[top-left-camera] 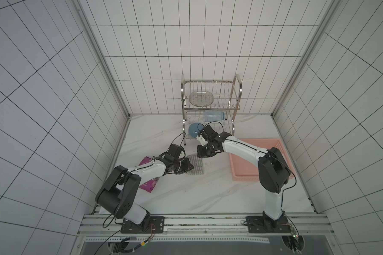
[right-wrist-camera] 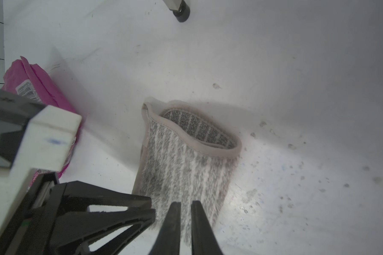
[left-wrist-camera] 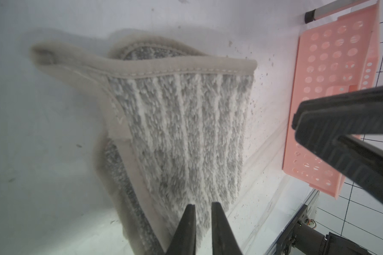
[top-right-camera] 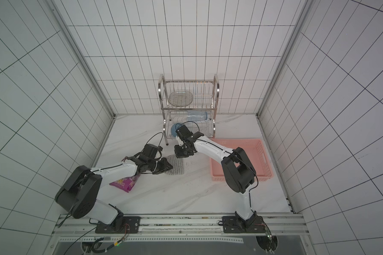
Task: Fold the square dishcloth
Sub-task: Smooth out the cleaning item at the center of the board.
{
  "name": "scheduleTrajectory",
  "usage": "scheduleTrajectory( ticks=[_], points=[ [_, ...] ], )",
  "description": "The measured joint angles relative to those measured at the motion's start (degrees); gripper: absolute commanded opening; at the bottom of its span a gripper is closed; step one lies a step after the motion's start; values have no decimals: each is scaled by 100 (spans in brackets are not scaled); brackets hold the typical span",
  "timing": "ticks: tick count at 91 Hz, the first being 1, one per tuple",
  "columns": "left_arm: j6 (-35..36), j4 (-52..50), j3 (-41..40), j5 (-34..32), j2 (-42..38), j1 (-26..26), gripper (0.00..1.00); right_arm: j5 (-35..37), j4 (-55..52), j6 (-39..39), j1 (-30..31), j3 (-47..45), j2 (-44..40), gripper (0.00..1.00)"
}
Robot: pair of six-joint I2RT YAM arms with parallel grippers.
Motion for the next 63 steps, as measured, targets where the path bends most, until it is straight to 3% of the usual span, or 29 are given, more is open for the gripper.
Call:
scheduleTrajectory(
  ticks=[52, 63],
  points=[
    [-46, 516, -278, 190, 396, 420, 14, -254, 212, 127, -317, 98, 881, 15],
    [-70, 555, -278, 216, 391, 466, 21, -297, 216, 127, -345, 160, 881, 16]
  ],
)
